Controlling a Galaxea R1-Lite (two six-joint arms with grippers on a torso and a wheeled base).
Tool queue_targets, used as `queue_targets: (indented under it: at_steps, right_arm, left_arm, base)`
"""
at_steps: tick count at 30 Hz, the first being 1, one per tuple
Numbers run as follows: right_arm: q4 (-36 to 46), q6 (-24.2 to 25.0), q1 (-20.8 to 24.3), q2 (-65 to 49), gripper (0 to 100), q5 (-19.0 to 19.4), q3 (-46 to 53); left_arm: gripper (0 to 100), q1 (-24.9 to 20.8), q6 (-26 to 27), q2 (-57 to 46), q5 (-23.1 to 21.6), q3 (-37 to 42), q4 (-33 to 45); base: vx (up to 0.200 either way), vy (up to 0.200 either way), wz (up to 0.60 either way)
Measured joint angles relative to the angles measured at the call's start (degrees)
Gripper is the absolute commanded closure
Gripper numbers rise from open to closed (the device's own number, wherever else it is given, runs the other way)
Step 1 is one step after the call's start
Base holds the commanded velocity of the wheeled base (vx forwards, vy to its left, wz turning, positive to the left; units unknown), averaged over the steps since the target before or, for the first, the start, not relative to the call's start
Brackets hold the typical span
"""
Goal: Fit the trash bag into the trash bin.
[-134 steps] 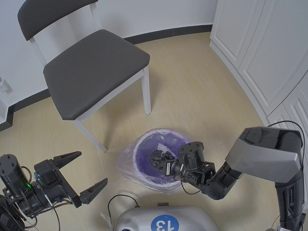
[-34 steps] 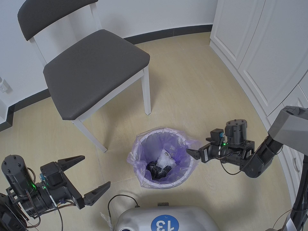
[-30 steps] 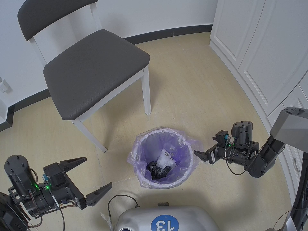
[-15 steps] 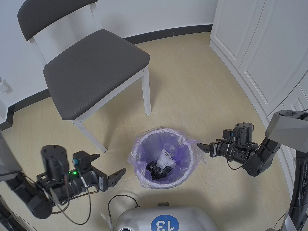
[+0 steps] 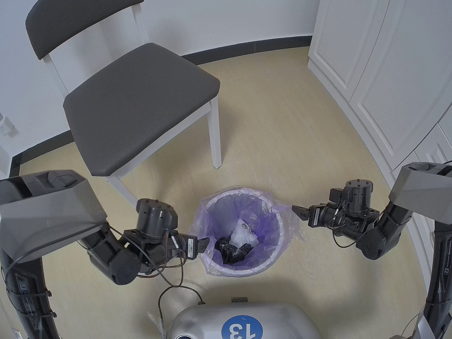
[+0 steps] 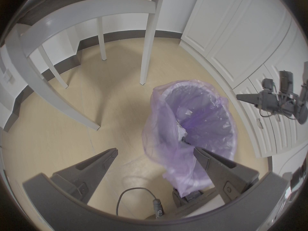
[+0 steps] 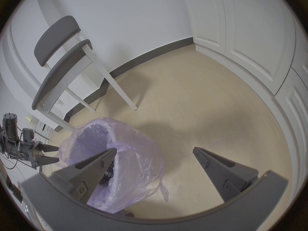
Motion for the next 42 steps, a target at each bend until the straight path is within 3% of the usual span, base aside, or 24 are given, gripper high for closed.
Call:
queue_targets:
  at_steps: [11,23,24,37,42]
  right_arm:
    - [-0.3,-0.1,0.3,0.1,0,-0.2,0.0]
    - [-0.4,-0.1,-0.5,0.0,0,-0.2,0.5]
    - [-0.4,-0.1,-0.5,0.0,0,-0.2,0.5]
    - [-0.5,0.0,-0.5,0.1,0,-0.2,0.4]
    - [-0.5,-0.1,-0.5,0.1,0,-0.2,0.0]
  left_arm:
    - [0,-3.7,-1.7,4.7,8.4,-12.0,9.1]
    - [0,-4.1,-1.5,5.0,10.2,-13.3,9.4]
    - [100,-4.1,-1.5,4.8,10.3,-13.1,9.2]
    - [100,-3.7,-0.9,3.2,10.0,-9.2,9.6]
    - [100,-1.3,-0.5,1.6,8.5,-5.6,9.4]
  base:
    - [0.000,0.000,0.00]
    - [0.000,0.000,0.00]
    - [0.000,0.000,0.00]
    - [0.000,0.000,0.00]
    - [0.000,0.000,0.00]
